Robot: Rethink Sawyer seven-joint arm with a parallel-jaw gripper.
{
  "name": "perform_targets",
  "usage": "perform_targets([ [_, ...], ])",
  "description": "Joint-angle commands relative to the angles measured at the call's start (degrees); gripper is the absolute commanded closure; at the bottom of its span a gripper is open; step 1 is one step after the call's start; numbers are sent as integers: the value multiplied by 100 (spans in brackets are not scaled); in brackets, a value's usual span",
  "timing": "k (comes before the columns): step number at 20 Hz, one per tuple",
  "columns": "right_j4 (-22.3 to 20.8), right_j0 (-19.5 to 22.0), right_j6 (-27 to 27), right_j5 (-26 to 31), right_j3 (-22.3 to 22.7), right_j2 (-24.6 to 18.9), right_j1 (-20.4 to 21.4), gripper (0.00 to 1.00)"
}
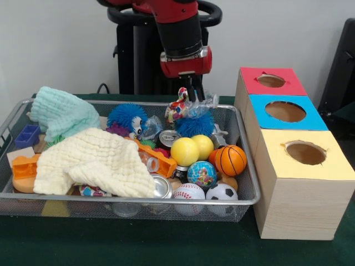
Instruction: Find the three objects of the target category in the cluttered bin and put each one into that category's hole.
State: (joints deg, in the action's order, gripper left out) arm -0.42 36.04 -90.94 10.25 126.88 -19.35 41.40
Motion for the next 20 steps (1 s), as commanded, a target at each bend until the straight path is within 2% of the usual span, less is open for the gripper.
perform_targets([
  [1,511,186,-1181,298,478,-1055,222,100],
  [6,651,294,-1280,171,672,-1326,333,100],
  [11,701,393,-1336,-139,761,-1557,178,100],
  [20,868,470,-1727,-717,1034,-2035,165,100],
])
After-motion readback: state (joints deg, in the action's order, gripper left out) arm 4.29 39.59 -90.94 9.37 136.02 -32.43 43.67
